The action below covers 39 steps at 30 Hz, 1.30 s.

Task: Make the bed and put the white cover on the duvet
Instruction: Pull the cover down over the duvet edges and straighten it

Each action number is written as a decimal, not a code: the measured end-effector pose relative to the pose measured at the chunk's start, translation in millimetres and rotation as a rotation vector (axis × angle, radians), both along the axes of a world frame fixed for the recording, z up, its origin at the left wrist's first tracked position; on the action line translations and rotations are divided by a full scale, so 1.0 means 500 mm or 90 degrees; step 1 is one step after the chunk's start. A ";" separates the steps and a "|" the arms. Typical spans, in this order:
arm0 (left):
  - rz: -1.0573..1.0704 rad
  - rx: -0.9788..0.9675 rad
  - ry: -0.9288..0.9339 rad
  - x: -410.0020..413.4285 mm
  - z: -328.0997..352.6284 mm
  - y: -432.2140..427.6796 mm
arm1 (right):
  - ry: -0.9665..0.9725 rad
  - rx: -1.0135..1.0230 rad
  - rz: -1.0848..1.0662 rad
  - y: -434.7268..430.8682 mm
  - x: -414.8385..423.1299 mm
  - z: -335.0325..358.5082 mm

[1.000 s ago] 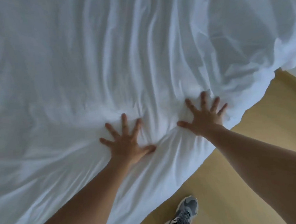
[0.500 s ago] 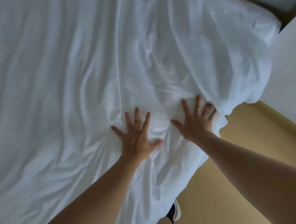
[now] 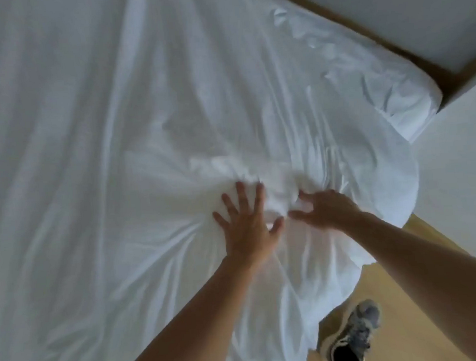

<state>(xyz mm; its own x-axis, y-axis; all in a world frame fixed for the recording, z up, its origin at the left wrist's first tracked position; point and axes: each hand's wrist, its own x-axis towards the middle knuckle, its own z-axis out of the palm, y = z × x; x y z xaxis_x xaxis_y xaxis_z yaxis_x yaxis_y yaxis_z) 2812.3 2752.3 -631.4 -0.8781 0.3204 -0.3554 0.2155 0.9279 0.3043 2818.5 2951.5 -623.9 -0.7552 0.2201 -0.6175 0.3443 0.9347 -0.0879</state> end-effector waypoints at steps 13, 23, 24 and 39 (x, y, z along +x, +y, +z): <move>0.253 0.084 0.189 -0.161 0.054 0.398 | 0.065 -0.218 -0.147 0.240 -0.213 -0.019; 0.397 0.113 -0.048 -0.284 0.158 0.543 | 0.445 -0.034 -0.178 0.620 -0.282 0.183; 0.368 0.064 -0.115 -0.279 0.130 0.543 | 0.370 -0.064 -0.184 0.609 -0.281 0.147; -0.443 -0.170 0.078 -0.473 0.179 0.642 | 0.000 -0.371 -0.107 0.592 -0.275 0.170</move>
<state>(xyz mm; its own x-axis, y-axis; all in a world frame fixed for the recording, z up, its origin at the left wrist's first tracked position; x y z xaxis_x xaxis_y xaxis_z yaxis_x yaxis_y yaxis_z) 2576.0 3073.4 -542.1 -0.5434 0.7318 -0.4113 0.7961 0.6046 0.0240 2680.9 3247.4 -539.1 -0.7394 -0.0381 -0.6722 0.4829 0.6657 -0.5689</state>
